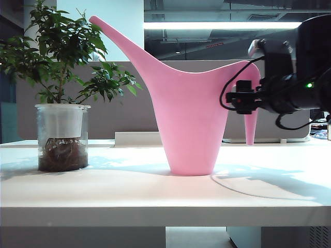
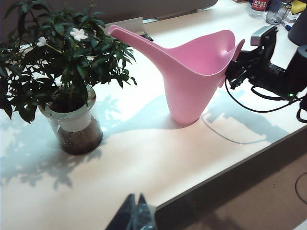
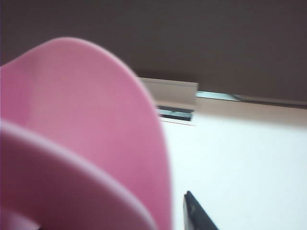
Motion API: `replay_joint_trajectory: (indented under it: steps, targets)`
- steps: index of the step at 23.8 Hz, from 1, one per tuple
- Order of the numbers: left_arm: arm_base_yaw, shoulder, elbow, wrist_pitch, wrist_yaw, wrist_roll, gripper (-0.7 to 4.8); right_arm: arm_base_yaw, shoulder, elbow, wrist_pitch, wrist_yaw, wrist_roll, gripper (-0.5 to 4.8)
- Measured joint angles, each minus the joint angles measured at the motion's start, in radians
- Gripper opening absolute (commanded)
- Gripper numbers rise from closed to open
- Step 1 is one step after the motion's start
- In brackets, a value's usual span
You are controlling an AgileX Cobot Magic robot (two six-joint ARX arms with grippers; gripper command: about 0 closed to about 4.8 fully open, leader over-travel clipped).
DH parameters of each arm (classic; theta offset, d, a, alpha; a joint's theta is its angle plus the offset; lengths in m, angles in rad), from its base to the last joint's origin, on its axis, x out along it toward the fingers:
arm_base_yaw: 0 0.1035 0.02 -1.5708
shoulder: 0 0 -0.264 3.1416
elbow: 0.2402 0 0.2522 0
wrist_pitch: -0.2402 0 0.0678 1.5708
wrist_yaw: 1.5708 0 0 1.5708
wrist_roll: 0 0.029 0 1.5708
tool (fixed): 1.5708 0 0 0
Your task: Pick up the watering can from the table, water the potted plant, and put the can back.
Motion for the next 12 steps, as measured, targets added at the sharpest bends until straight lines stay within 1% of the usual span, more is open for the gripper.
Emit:
replay_joint_trajectory:
  steps: [1,2,3,5,7,12]
  targets:
    - [0.0,0.0,0.0,0.0,0.0,0.0,-0.05,0.0,0.007,0.009,0.0,-0.005,0.0,1.9]
    - [0.0,0.0,0.0,0.0,0.0,0.0,-0.05,0.0,0.014,0.018,0.0,-0.008,0.0,1.09]
    - [0.0,0.0,0.0,0.0,0.0,0.0,-0.05,0.0,0.019,0.026,-0.003,-0.009,0.0,-0.12]
    - [0.0,0.0,0.0,0.0,0.0,0.0,-0.05,0.0,0.017,0.03,-0.006,-0.011,-0.008,-0.06]
    - [0.0,0.0,0.0,0.0,0.0,0.0,-0.05,-0.002,-0.016,0.029,-0.027,-0.013,-0.054,-0.06]
    - [0.0,0.0,0.0,0.0,0.0,0.0,-0.05,-0.009,-0.147,0.03,-0.11,-0.008,-0.134,-0.06]
